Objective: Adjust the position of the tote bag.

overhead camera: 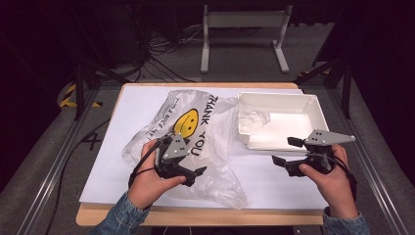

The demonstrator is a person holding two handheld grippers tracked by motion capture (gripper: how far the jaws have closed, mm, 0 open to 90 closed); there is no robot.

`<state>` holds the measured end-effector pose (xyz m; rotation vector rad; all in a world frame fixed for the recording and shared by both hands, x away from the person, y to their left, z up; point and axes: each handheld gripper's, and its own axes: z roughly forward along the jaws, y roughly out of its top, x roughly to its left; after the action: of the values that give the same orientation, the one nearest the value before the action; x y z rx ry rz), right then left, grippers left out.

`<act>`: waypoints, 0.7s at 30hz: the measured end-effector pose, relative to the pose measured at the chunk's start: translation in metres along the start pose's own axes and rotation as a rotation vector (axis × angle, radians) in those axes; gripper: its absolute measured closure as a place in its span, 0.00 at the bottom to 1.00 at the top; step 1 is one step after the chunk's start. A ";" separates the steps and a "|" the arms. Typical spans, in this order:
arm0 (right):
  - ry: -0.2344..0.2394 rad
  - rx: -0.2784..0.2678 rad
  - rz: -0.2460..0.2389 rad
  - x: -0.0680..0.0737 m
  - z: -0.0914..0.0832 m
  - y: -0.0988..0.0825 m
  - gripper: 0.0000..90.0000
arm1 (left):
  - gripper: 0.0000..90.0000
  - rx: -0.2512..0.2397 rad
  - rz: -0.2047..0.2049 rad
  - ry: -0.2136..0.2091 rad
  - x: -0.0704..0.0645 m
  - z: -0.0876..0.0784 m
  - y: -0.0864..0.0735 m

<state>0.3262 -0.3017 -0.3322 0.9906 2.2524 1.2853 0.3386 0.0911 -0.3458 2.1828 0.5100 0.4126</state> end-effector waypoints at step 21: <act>0.011 -0.006 -0.003 -0.002 -0.001 0.001 0.15 | 0.64 0.066 -0.001 0.076 0.014 0.006 -0.012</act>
<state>0.3268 -0.3033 -0.3309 0.9803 2.2563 1.2990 0.3510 0.1012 -0.3571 2.2368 0.5733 0.4860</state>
